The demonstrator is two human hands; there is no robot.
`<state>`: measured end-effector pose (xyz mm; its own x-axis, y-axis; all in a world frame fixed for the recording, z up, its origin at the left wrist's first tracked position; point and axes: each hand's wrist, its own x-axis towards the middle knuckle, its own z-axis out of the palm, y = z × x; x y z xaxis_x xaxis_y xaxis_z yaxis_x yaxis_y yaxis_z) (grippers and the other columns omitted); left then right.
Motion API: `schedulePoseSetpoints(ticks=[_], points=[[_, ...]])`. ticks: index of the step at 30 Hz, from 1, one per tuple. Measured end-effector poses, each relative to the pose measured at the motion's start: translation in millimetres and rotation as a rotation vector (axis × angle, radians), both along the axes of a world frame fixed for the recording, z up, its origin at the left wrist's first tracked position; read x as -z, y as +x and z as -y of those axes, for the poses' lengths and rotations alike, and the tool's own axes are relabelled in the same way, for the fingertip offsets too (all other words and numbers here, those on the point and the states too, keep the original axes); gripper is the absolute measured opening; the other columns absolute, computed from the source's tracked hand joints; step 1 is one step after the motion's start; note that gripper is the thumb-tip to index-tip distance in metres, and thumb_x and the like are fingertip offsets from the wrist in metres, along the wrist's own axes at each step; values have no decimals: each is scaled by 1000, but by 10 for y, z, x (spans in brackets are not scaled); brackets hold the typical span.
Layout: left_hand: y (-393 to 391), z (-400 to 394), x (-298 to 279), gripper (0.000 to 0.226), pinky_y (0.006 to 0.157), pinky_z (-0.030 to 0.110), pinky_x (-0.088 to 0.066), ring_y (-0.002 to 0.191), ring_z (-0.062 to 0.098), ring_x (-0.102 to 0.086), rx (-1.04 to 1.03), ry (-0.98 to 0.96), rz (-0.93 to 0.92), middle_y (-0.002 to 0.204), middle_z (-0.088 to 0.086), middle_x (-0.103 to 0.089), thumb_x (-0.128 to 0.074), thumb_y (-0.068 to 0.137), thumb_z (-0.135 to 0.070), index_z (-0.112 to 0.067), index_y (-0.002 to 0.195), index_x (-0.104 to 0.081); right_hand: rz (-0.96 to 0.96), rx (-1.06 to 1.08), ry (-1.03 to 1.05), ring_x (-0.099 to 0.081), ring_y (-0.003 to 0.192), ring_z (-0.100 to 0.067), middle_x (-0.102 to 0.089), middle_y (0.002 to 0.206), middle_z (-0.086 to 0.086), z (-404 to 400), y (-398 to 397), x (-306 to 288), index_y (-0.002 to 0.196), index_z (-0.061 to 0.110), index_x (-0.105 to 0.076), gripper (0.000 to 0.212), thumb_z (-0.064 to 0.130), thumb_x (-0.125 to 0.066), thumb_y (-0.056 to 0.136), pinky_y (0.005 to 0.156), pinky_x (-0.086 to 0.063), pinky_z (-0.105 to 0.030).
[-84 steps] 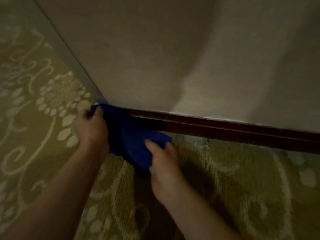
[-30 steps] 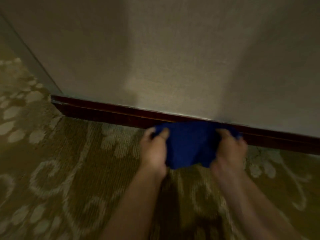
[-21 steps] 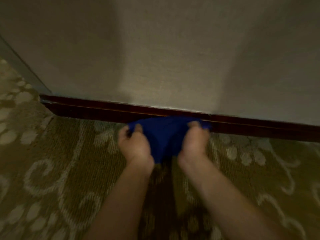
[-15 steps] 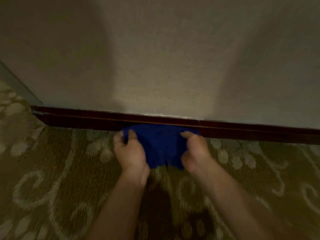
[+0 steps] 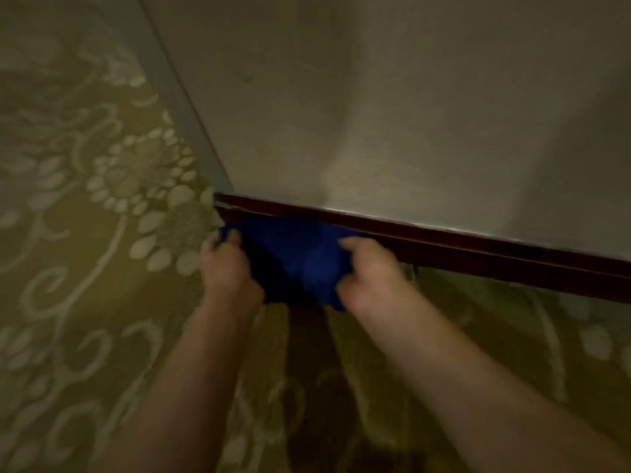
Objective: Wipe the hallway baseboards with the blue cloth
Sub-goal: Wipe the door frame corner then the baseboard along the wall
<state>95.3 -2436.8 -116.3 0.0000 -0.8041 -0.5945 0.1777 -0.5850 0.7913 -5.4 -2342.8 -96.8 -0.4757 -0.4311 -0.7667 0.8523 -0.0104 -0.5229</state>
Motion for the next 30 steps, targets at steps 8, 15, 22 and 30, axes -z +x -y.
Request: schedulePoseSetpoints(ticks=[8, 15, 22, 30], points=[[70, 224, -289, 16, 90, 40, -56, 100, 22, -67, 62, -335, 277, 106, 2, -70, -62, 93, -21, -19, 108, -69, -38, 90, -34, -64, 106, -35, -63, 122, -24, 352, 288, -19, 122, 2, -58, 33, 5, -55, 89, 87, -54, -42], [99, 188, -204, 22, 82, 19, -49, 82, -5, -57, 62, -503, 512, 93, -16, -64, -64, 92, -23, -17, 112, -73, -34, 21, -91, -68, 96, -32, -69, 110, -16, 158, 305, -202, 120, 7, -60, 29, 4, -57, 91, 74, -59, -37], [131, 247, -176, 24, 84, 28, -53, 87, 4, -61, 59, -684, 746, 103, -6, -70, -61, 92, -20, -15, 111, -74, -17, -13, -18, -63, 103, -31, -65, 115, -11, 154, 475, -130, 125, 17, -58, 37, 7, -62, 89, 93, -51, -49], [199, 233, -211, 28, 90, 25, -51, 96, 4, -62, 213, -729, 719, 110, -6, -70, -60, 94, -21, -14, 119, -71, 61, 63, -107, -68, 92, -27, -66, 118, -17, 76, 266, -121, 124, 9, -58, 30, 7, -53, 94, 62, -60, -29]])
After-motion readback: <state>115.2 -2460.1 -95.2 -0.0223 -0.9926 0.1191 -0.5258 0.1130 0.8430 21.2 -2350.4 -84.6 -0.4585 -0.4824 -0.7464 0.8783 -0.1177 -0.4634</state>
